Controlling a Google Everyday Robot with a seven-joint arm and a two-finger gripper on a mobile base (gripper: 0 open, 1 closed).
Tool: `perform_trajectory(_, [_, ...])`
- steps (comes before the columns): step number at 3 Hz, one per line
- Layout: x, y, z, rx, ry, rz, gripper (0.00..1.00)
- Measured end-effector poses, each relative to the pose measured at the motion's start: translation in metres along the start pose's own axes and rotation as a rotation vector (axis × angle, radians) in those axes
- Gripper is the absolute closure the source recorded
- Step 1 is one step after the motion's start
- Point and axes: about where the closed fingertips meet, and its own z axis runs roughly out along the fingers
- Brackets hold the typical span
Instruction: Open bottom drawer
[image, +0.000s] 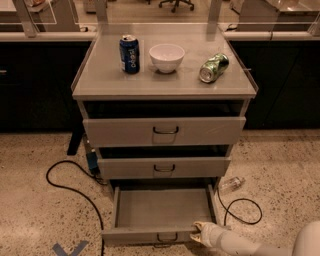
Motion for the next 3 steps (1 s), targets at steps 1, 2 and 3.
perform_trajectory(1, [0.003,0.0055,-0.0025,0.004,-0.004,-0.003,1.0])
perform_trajectory(2, [0.002,0.0047,-0.004,0.004,-0.004,-0.003,1.0])
perform_trajectory(3, [0.0076,0.0145,-0.0064,0.01,-0.012,-0.007,1.0])
